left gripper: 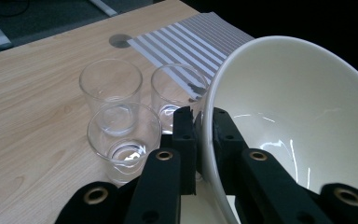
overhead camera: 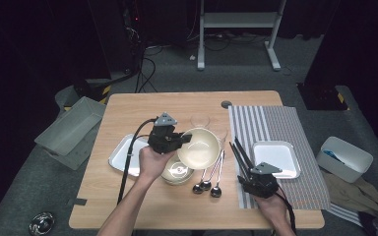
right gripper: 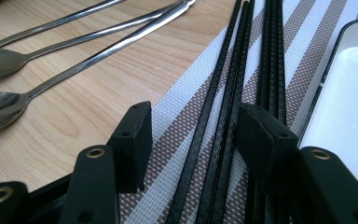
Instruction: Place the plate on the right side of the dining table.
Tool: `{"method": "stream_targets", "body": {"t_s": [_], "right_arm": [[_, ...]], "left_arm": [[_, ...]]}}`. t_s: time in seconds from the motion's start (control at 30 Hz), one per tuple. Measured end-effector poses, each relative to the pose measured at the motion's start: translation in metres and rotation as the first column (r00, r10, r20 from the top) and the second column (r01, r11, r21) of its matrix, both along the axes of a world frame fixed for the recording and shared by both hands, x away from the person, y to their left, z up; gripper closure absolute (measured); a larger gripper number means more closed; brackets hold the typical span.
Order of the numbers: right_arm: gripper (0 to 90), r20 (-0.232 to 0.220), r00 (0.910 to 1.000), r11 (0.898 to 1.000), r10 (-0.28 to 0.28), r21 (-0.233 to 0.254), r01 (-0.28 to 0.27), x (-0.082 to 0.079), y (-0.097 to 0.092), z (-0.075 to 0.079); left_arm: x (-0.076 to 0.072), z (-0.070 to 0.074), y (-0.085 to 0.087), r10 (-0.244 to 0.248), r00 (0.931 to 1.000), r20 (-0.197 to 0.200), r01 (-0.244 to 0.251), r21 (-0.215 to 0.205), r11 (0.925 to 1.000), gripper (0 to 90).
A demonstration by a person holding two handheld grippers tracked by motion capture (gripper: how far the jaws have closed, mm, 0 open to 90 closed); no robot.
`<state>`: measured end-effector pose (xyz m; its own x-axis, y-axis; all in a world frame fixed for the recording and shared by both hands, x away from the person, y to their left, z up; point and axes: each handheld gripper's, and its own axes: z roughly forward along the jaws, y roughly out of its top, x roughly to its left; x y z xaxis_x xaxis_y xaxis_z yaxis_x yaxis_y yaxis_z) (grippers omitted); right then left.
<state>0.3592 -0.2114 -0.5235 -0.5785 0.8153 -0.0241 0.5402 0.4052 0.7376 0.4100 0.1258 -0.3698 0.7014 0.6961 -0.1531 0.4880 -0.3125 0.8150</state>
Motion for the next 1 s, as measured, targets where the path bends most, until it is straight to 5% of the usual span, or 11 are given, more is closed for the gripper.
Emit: {"method": "stream_targets", "body": {"t_s": [0.77,1.0], "right_arm": [[42.5,-0.016,0.9998,1.000,0.011,0.010,-0.011,-0.001,0.000,0.001],[41.7,-0.020,0.9994,0.993,0.028,0.118,-0.026,-0.003,-0.009,0.012]], "left_arm": [[0.008,-0.011,-0.027,-0.037,0.9992,-0.015,0.037,0.022,0.9991,82.7],[0.009,-0.013,-0.028,-0.032,0.9993,-0.019,0.032,0.012,0.9994,82.7]]}}
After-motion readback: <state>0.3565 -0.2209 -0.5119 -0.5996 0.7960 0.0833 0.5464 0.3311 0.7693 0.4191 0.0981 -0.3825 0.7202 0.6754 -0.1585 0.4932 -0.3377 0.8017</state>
